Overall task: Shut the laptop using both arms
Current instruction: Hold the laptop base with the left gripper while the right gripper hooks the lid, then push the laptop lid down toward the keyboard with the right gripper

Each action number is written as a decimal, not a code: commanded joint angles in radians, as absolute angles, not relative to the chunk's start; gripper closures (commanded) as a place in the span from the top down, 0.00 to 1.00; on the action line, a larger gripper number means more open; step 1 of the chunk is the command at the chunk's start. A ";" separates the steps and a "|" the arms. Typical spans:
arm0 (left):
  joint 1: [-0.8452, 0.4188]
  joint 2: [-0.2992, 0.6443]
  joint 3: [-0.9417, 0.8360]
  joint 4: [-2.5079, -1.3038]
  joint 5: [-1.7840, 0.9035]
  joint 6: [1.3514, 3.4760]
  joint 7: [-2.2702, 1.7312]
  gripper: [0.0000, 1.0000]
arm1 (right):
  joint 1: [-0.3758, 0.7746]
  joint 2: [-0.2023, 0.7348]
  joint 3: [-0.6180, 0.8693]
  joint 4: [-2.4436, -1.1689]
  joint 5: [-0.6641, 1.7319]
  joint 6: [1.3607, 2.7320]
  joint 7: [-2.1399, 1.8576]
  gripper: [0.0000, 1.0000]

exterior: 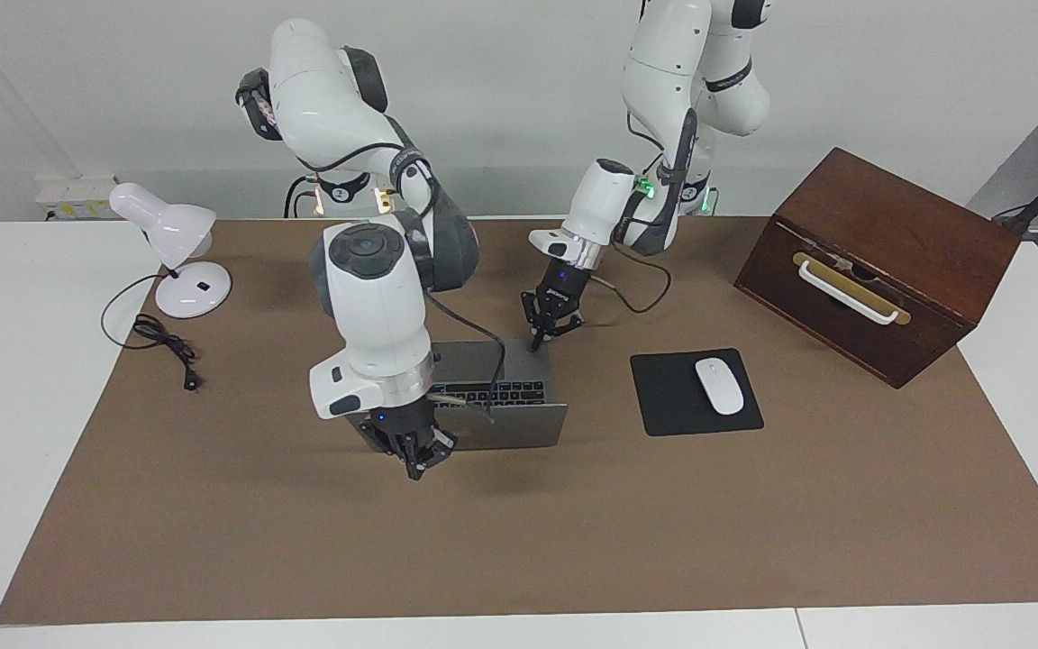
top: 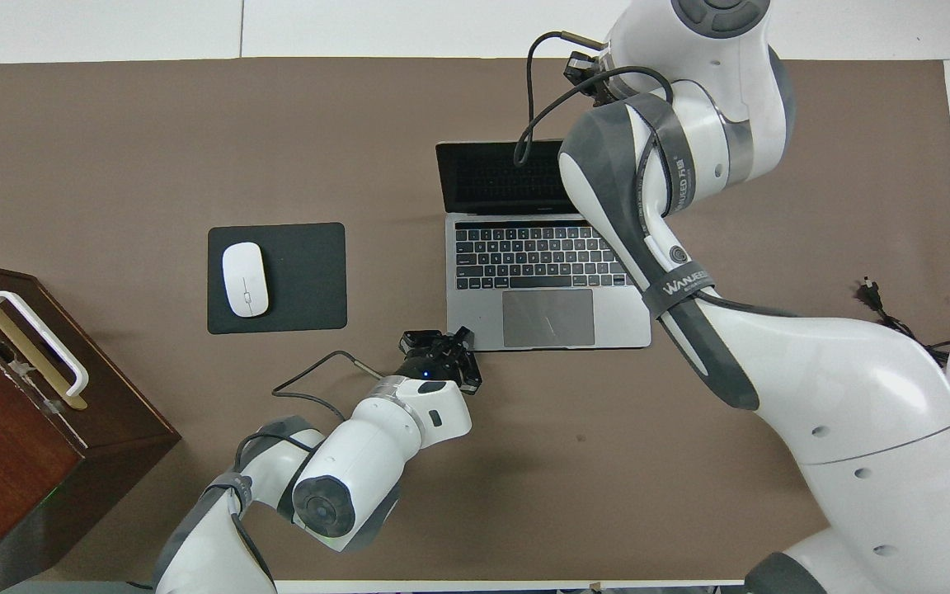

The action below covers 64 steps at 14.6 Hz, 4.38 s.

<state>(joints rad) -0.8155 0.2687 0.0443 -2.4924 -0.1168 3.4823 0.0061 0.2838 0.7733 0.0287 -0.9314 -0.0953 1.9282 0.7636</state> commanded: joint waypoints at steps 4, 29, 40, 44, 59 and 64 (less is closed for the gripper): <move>-0.816 0.304 0.063 -2.502 -0.133 3.502 0.124 0.00 | 0.258 0.739 0.038 -0.995 -0.072 1.893 0.749 0.00; -0.801 0.357 0.066 -2.519 -0.133 3.504 0.153 0.00 | 0.215 0.674 0.038 -1.123 0.178 1.786 0.750 0.00; -0.788 0.376 0.066 -2.537 -0.133 3.504 0.153 0.00 | 0.201 0.634 0.038 -1.169 0.253 1.476 0.750 0.00; -0.788 0.377 0.066 -2.539 -0.133 3.504 0.153 0.00 | 0.209 0.606 0.038 -1.221 0.255 1.439 0.759 0.00; -0.787 0.379 0.067 -2.546 -0.133 3.504 0.169 0.00 | 0.221 0.578 0.038 -1.376 0.275 1.531 0.761 0.00; -0.787 0.379 0.067 -2.546 -0.133 3.504 0.169 0.00 | 0.232 0.577 0.038 -1.428 0.275 1.581 0.761 0.00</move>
<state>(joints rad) -0.8156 0.2820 0.0458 -2.5027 -0.1167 3.5295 0.1210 0.2316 0.6043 0.0338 -1.3623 0.2527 1.5350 0.7611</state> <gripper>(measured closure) 0.991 0.991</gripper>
